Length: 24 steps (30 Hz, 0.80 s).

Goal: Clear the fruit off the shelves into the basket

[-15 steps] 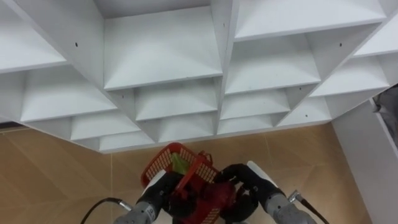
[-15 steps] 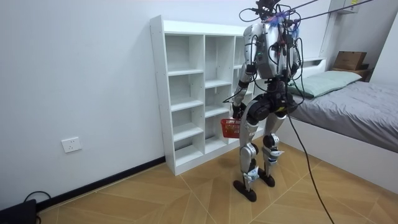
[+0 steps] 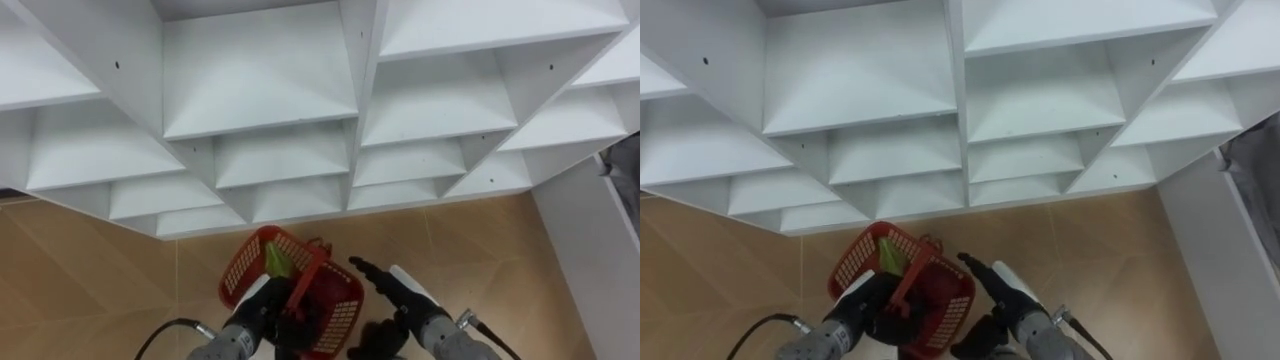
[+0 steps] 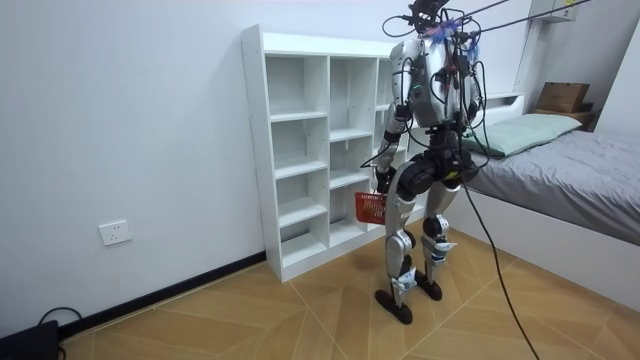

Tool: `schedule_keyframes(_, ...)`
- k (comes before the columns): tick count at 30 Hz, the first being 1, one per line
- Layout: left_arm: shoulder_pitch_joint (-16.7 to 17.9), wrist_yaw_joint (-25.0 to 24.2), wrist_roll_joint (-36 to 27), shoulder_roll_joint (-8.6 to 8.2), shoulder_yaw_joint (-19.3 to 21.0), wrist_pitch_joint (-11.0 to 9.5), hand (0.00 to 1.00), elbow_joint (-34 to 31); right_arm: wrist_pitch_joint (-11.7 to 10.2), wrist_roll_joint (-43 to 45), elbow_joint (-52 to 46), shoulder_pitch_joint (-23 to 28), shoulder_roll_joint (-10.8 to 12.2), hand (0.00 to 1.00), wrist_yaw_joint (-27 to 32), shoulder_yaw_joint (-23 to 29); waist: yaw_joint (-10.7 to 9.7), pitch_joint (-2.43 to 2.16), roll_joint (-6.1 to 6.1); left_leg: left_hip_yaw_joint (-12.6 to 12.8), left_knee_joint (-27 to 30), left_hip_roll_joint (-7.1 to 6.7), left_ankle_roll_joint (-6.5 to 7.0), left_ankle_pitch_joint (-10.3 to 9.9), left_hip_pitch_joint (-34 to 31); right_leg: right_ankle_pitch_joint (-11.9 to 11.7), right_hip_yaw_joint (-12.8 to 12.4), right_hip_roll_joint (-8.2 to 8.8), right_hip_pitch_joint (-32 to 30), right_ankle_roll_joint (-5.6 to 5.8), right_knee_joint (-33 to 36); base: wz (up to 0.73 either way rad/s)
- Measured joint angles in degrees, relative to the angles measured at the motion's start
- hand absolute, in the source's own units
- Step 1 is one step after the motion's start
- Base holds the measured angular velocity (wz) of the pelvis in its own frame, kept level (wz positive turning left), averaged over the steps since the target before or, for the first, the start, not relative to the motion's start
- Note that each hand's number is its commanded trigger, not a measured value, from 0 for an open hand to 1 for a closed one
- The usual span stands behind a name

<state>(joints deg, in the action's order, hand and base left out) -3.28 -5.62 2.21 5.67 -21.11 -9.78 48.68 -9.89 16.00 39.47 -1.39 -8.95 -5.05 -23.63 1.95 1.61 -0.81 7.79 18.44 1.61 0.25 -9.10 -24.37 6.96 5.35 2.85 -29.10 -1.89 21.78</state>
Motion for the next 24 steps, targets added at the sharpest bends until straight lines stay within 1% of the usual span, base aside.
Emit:
schedule_keyframes(5, 0.17, -0.88, -2.72, 0.07, -1.08, 0.0, 1.0, -0.01, -0.01, -0.15, 0.01, -0.76, 0.09, 0.0, -0.16, -0.02, 0.07, -0.06, 0.09, -0.12, 0.01, 0.0, 0.0, 0.0, 0.02, 0.0, 0.12, 0.01, 0.13, 0.0, -0.08, 0.0)
schedule_keyframes(13, 0.43, -1.2, -2.72, 0.06, -1.1, 0.0, 1.0, -0.02, -0.04, -0.13, 0.55, -0.49, 0.09, 0.0, -0.06, -0.06, 0.11, -0.2, 0.32, -0.23, 0.05, 0.0, 0.0, 0.01, 0.05, -0.01, 0.21, 0.0, 0.24, 0.0, -0.1, 0.0)
schedule_keyframes(20, 0.4, -1.2, -2.69, 0.02, -0.99, 0.0, 1.0, -0.02, -0.03, -0.05, 0.73, -0.44, 0.09, 0.0, -0.04, 0.0, 0.1, -0.48, 0.78, -0.22, 0.07, -0.01, 0.0, 0.01, 0.12, -0.01, 0.19, 0.01, 0.3, 0.0, -0.05, 0.0)
schedule_keyframes(24, 0.43, -1.18, -2.69, 0.06, -0.96, 0.01, 1.0, -0.02, -0.01, -0.07, 0.74, -0.35, 0.05, 0.0, -0.04, 0.04, 0.11, -0.5, 0.8, -0.22, 0.31, -0.01, 0.0, 0.01, 0.1, -0.01, 0.19, 0.03, 0.34, 0.0, -0.02, 0.0)
